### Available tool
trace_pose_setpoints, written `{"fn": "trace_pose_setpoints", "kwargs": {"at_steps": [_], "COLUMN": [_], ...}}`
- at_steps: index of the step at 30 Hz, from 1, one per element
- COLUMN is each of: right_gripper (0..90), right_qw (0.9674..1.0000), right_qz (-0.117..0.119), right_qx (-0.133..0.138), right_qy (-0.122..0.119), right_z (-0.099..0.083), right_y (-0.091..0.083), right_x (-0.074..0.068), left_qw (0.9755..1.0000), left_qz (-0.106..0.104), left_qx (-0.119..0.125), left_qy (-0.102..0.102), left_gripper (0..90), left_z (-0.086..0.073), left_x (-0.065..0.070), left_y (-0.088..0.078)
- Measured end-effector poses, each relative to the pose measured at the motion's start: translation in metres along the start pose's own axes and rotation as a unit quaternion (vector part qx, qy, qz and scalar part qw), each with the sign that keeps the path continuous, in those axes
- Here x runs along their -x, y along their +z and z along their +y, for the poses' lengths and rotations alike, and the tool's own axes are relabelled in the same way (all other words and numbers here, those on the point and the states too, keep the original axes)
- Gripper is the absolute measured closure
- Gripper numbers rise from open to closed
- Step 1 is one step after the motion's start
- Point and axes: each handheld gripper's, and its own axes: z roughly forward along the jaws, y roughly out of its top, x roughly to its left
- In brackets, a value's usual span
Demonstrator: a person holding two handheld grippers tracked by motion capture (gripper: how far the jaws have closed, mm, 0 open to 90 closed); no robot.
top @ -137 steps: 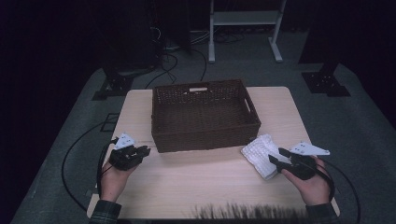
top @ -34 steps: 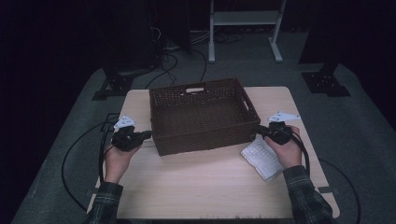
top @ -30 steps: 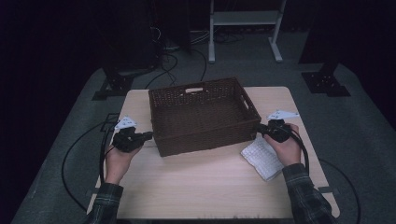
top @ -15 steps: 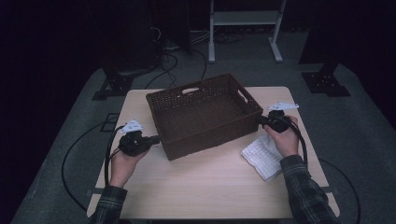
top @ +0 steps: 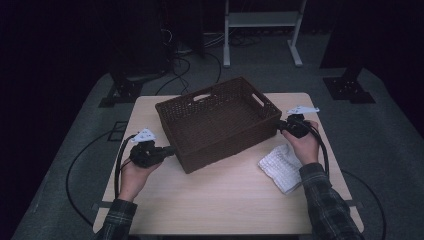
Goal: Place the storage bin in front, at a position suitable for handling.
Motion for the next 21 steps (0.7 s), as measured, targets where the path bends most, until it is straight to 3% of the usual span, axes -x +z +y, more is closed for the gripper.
{"fn": "trace_pose_setpoints", "kwargs": {"at_steps": [3, 16, 21], "right_gripper": [73.4, 58.3, 55.9], "right_qw": [0.9999, 0.9995, 0.999], "right_qz": [0.003, 0.01, 0.021], "right_qx": [0.002, 0.007, 0.005], "right_qy": [-0.01, -0.03, -0.039], "right_z": [-0.004, -0.028, -0.042], "right_y": [-0.008, -0.04, -0.052], "right_x": [-0.005, -0.027, -0.041], "left_qw": [1.0, 0.9988, 0.9988], "left_qz": [0.005, 0.046, 0.04], "left_qx": [0.008, -0.001, 0.0], "left_qy": [-0.004, 0.019, 0.027], "left_gripper": [79.5, 68.2, 65.2], "left_z": [0.002, 0.024, 0.03], "left_x": [-0.004, -0.019, -0.018], "left_y": [-0.003, -0.013, -0.014]}}
